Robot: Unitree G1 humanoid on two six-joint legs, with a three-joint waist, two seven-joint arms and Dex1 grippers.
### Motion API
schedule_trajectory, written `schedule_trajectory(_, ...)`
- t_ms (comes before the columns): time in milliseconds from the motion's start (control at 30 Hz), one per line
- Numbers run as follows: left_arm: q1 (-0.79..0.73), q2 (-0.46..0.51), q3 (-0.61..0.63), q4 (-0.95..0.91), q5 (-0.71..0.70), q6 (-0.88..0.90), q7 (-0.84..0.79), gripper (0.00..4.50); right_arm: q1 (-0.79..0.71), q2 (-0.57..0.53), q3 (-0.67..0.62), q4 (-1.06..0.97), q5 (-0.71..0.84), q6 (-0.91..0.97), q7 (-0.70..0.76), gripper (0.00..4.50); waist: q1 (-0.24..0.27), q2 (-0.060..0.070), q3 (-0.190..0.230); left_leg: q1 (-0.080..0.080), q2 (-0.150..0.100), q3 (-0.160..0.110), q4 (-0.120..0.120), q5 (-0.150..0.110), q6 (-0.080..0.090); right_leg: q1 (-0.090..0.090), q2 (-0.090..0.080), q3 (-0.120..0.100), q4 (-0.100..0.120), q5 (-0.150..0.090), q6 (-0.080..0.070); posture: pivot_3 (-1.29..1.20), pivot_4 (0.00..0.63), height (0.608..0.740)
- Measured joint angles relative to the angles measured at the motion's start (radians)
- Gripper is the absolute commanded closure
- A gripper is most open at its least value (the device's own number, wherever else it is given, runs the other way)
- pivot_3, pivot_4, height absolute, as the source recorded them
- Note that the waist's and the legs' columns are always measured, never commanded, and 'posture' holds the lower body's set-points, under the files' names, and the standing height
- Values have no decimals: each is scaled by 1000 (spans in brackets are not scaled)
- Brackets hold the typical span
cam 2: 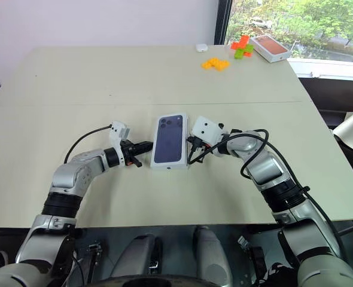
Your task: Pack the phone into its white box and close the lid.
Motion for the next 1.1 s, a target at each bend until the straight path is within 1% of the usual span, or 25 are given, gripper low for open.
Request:
schedule_trajectory(200,0,-4,27,-59,-33,54,9,4500,10,-7,0,0,-32,-16,13,4433,0,0,0,0,0,-1,0,0,0,0,0,0,0,0,0,0,150,740)
schedule_trajectory(300,1,-4,27,-105,-33,58,11,4500,15,-11,0,4,-50,-20,18,4433,0,0,0,0,0,-1,0,0,0,0,0,0,0,0,0,0,150,740)
schedule_trajectory(467,12,-9,26,-120,-33,59,14,4500,18,-7,0,10,-68,-23,24,4433,0,0,0,0,0,-1,0,0,0,0,0,0,0,0,0,0,150,740)
schedule_trajectory(867,37,2,18,-102,-29,57,14,4500,28,4,0,3,-71,-16,30,4433,-1,0,0,0,0,-1,0,0,0,0,0,0,0,0,0,0,150,740)
schedule_trajectory(1100,34,47,29,-61,-22,33,9,4500,30,-13,-6,-32,-74,-13,47,4433,-2,0,0,0,0,-1,0,0,0,0,1,0,0,0,0,0,150,740)
